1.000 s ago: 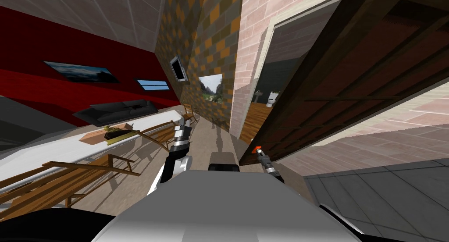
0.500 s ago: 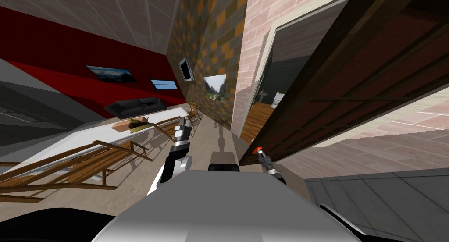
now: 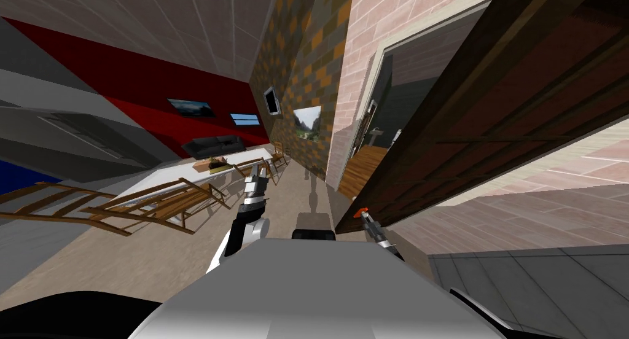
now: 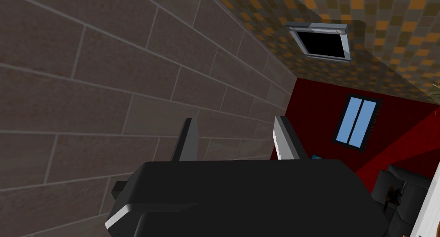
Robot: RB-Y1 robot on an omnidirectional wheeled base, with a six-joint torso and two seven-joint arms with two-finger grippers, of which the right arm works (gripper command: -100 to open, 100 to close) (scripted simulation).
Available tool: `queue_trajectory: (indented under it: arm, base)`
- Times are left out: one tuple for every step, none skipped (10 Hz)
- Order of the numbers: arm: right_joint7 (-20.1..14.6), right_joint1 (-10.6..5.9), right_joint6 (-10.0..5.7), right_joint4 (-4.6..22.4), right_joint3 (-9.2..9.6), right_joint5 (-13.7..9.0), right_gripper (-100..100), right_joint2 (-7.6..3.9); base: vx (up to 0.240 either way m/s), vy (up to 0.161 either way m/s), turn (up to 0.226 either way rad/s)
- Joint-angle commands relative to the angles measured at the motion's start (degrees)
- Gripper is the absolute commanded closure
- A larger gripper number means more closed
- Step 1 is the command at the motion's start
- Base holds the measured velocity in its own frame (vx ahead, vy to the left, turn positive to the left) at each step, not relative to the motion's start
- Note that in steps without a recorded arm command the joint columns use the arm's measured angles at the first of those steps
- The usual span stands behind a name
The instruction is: Pull the door open
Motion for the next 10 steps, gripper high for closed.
queue_trajectory:
  arm:
    - [-0.25, 0.36, -0.84, 0.04, 0.23, 0.06, 100, -0.26]
    - [-0.22, 0.13, -0.55, 0.38, 0.21, 0.08, 100, -0.04]
    - [-0.35, 0.18, -0.91, 0.72, 0.38, 0.16, 100, 0.01]
    - [-0.42, 0.17, -1.1, 0.89, 0.42, 0.17, 100, 0.01]
    - [-0.5, 0.16, -1.33, 1.09, 0.46, 0.17, 100, 0.0]
    - [-0.59, 0.14, -1.57, 1.31, 0.51, 0.18, 100, 0.0]
    - [-0.68, 0.13, -1.83, 1.54, 0.56, 0.18, 100, -0.01]
    - [-0.77, 0.11, -2.09, 1.78, 0.61, 0.19, 100, -0.01]
    - [-0.87, 0.1, -2.35, 2.01, 0.67, 0.2, 100, -0.02]
    - [-0.95, 0.08, -2.6, 2.23, 0.71, 0.2, 100, -0.02]
  base:
    - [-0.167, -0.076, 0.125]
    - [-0.076, -0.036, 0.034]
    - [-0.131, -0.071, 0.166]
    - [-0.219, -0.085, 0.195]
    - [-0.224, -0.077, 0.145]
    - [-0.192, -0.074, 0.151]
    - [-0.186, -0.098, 0.198]
    - [-0.205, -0.087, 0.198]
    - [-0.228, -0.079, 0.171]
    - [-0.225, -0.068, 0.15]
